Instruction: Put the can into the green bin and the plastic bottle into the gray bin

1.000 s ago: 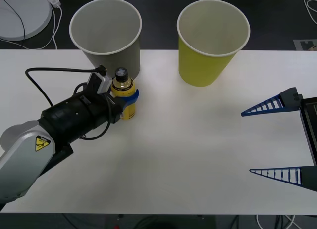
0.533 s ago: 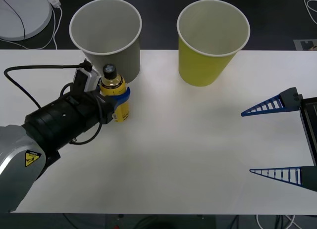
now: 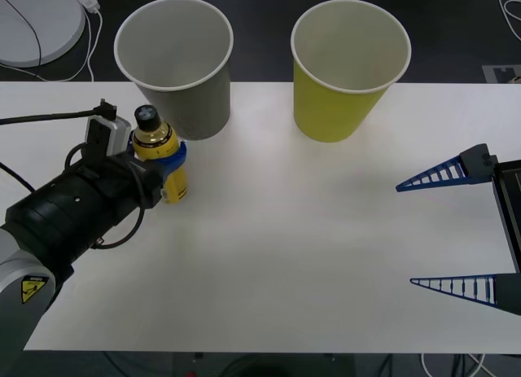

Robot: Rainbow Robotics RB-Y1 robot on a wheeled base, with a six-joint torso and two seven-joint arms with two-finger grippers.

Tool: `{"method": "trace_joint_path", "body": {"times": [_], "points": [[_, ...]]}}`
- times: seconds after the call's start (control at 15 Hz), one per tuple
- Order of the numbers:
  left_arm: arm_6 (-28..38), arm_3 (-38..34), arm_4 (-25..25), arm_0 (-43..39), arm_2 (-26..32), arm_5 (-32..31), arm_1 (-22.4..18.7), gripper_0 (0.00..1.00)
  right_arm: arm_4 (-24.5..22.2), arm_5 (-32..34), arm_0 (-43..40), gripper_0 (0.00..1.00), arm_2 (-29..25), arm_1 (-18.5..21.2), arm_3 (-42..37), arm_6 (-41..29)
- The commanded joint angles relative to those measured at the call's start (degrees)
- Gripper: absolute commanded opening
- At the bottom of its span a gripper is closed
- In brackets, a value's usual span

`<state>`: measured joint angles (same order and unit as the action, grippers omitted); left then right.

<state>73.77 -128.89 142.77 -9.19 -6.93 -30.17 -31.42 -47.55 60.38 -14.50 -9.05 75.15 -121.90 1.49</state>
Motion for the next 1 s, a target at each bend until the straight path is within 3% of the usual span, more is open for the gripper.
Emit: {"method": "trace_joint_path", "body": {"times": [0.07, 0.47, 1.0], "points": [[1.02, -1.45, 0.14, -2.14, 1.57, -0.07, 1.18, 0.00, 0.00, 0.00, 0.00, 1.00, 0.00, 0.00, 0.00, 0.00], [4.98, -12.00, 1.81, -3.99, 9.04, -16.59, 1.09, 0.00, 0.00, 0.00, 0.00, 1.00, 0.00, 0.00, 0.00, 0.00], [5.41, -16.40, 1.02, 0.67, 15.37, -31.45, 0.83, 0.00, 0.00, 0.00, 0.00, 1.00, 0.00, 0.00, 0.00, 0.00]]}}
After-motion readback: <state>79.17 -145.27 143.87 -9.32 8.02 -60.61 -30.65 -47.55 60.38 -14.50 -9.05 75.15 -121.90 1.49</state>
